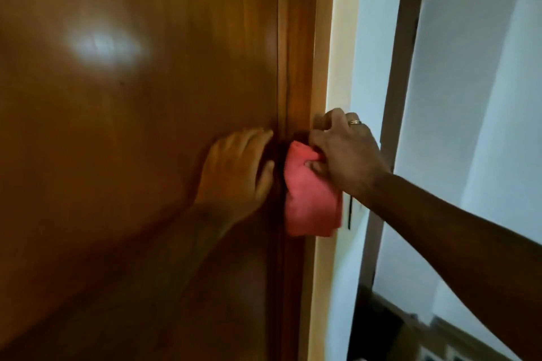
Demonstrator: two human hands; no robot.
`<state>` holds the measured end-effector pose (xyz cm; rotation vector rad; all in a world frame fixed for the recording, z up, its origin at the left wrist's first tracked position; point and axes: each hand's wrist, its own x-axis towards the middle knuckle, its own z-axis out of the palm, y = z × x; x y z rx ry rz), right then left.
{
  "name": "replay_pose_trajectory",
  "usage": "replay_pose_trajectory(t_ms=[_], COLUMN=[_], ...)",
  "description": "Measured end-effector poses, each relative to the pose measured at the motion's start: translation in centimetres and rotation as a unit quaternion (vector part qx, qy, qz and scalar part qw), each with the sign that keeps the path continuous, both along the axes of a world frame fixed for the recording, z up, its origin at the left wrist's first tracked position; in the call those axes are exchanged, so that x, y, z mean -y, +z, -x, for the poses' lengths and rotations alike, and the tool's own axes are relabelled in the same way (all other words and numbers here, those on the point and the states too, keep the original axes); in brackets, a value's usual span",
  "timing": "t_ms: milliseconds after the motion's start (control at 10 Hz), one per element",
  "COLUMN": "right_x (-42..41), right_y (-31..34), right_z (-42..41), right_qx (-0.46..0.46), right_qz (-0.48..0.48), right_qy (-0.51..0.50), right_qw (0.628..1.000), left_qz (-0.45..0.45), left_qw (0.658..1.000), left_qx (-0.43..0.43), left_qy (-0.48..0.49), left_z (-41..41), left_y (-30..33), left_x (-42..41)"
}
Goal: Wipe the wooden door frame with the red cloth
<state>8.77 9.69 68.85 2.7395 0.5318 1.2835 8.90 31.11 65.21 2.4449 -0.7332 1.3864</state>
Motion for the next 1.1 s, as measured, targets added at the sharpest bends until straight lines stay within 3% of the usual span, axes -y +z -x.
replay_pose_trajectory(t_ms=[100, 200, 300, 400, 500, 600, 700, 800, 900, 1000, 1100], right_x=[3.0, 7.3, 13.0, 19.1, 23.1, 26.4, 27.1, 27.6, 27.2, 27.0, 26.5], right_y=[-3.9, -9.5, -17.8, -28.7, -40.4, -54.9, -65.6, -74.7, -81.1, -85.1, -84.6], right_z=[2.7, 5.2, 7.4, 10.1, 13.9, 19.6, 24.4, 26.7, 27.9, 28.7, 29.3], right_qx=[-0.124, -0.300, -0.404, -0.483, -0.542, -0.557, -0.527, -0.512, -0.514, -0.528, -0.566], right_qz=[-0.117, -0.307, -0.442, -0.568, -0.646, -0.691, -0.730, -0.741, -0.725, -0.688, -0.563], right_qy=[0.045, 0.091, 0.049, 0.002, -0.097, -0.221, -0.292, -0.338, -0.384, -0.408, -0.441], right_qw=[0.984, 0.899, 0.799, 0.666, 0.528, 0.403, 0.322, 0.271, 0.250, 0.284, 0.409], left_qz=[0.050, 0.188, 0.310, 0.387, 0.453, 0.445, 0.402, 0.336, 0.272, 0.216, 0.111], left_qw=[0.976, 0.859, 0.710, 0.592, 0.449, 0.375, 0.350, 0.376, 0.422, 0.449, 0.514], left_qx=[-0.188, -0.416, -0.576, -0.669, -0.754, -0.812, -0.846, -0.861, -0.863, -0.865, -0.849], left_qy=[-0.101, -0.231, -0.261, -0.226, -0.159, -0.047, 0.034, 0.061, 0.058, 0.059, 0.052], left_z=[0.2, 1.2, 1.9, 3.2, 6.0, 10.1, 13.2, 14.3, 14.6, 13.8, 13.5], left_y=[-8.7, -16.2, -24.0, -32.7, -41.6, -54.0, -64.5, -73.9, -79.4, -82.4, -81.1], left_x=[2.6, 6.1, 9.7, 13.9, 17.7, 22.5, 25.7, 28.1, 28.9, 29.3, 29.2])
